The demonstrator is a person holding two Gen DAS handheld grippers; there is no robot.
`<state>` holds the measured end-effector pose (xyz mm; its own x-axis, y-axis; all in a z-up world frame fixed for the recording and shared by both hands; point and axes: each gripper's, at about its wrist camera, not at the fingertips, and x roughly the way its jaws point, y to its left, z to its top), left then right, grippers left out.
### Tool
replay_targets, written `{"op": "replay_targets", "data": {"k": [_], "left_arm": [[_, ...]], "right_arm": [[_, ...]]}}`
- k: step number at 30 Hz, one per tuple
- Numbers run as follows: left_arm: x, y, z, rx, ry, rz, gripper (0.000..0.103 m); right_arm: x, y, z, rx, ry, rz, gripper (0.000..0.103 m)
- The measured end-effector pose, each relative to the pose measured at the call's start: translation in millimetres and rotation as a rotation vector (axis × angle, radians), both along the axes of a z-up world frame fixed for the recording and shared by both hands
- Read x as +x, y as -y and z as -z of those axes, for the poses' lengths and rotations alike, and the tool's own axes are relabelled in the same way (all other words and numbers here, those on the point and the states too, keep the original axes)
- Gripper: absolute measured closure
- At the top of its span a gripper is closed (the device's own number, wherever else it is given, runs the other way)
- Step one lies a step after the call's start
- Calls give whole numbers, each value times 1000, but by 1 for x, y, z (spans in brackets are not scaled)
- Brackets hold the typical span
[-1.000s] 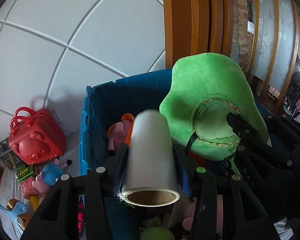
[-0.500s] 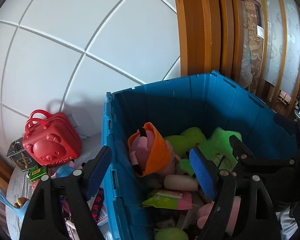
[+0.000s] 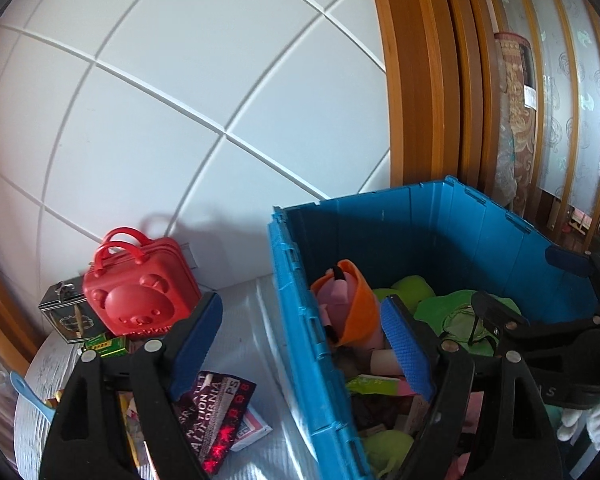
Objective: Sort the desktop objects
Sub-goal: 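Move both grippers back over the remaining pile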
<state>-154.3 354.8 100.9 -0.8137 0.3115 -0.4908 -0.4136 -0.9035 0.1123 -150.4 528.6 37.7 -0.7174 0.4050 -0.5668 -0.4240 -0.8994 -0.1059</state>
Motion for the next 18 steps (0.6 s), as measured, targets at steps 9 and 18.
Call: {"op": "replay_targets", "data": {"k": [9, 18], "left_arm": [[26, 79, 2, 63, -68, -59, 14], [33, 165, 26, 95, -52, -127, 14]], "right_arm": [[27, 89, -19, 40, -71, -126, 0], [44, 193, -30, 102, -220, -201, 0]]}}
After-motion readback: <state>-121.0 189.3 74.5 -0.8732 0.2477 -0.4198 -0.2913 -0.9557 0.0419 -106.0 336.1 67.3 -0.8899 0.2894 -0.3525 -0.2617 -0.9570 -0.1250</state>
